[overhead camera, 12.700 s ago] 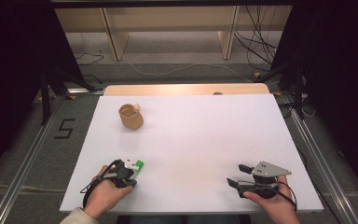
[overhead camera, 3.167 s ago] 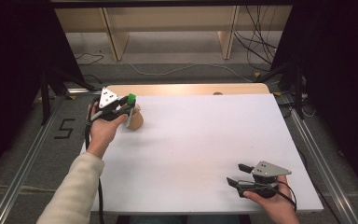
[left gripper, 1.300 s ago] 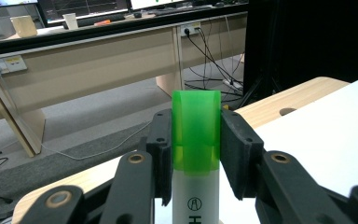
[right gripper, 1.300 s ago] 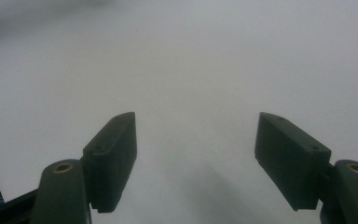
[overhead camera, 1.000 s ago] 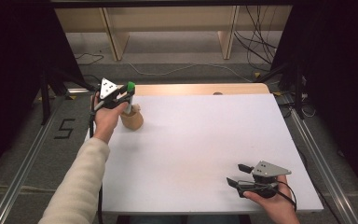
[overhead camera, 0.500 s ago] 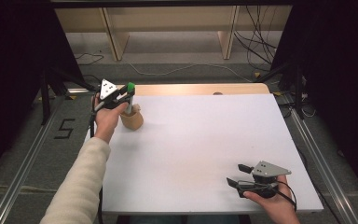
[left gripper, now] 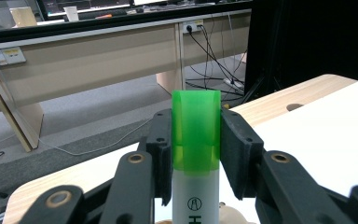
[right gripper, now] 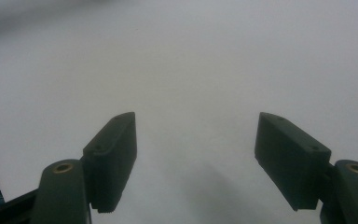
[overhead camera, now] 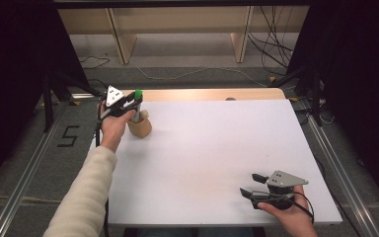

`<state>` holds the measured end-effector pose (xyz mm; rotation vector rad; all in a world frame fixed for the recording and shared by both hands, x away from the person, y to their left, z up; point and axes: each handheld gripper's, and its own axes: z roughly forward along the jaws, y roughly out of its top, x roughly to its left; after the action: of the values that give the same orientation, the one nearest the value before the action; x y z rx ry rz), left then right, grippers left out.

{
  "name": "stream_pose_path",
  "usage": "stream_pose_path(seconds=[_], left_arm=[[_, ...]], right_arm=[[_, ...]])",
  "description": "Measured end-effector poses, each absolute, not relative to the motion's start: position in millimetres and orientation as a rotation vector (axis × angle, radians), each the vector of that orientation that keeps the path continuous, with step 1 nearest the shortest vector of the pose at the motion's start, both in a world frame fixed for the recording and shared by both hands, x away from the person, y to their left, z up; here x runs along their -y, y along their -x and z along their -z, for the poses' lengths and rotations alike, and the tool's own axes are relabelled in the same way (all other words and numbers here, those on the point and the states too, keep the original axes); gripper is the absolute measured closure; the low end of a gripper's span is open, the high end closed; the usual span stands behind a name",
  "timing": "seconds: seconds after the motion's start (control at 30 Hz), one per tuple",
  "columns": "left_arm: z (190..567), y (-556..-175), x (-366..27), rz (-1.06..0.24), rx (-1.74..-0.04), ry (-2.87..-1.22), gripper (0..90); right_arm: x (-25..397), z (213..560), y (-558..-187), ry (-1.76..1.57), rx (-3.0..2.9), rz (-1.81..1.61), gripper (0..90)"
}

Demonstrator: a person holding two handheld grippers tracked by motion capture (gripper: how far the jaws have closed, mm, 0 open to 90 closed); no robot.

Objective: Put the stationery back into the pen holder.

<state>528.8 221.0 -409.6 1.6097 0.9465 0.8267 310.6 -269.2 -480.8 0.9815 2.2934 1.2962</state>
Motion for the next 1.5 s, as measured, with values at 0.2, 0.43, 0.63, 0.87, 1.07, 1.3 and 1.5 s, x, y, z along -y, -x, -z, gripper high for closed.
stream_pose_path(seconds=[0.2, 0.43, 0.63, 0.87, 1.07, 1.3, 1.5], left_arm=[[412, -529, -221, -0.828, -0.947, -1.612, 67.0], [417, -530, -223, -0.827, -0.955, -1.606, 67.0], [423, -530, -225, -0.821, -0.963, -1.598, 66.9], [428, -529, -226, -0.82, -0.97, -1.597, 66.9], [430, -529, -227, -0.817, -0.981, -1.591, 66.9], [435, -528, -228, -0.811, -0.994, -1.589, 66.9], [438, -527, -229, -0.804, -0.998, -1.592, 66.9]], right_arm=[[269, 481, -311, -0.98, -2.295, -1.296, 30.3], [269, 481, -311, -0.98, -2.296, -1.297, 30.3], [269, 481, -311, -0.982, -2.296, -1.297, 30.3], [269, 481, -311, -0.982, -2.297, -1.297, 30.3], [269, 482, -311, -0.979, -2.296, -1.302, 30.3], [269, 482, -311, -0.98, -2.296, -1.301, 30.3], [269, 482, -311, -0.983, -2.297, -1.299, 30.3]])
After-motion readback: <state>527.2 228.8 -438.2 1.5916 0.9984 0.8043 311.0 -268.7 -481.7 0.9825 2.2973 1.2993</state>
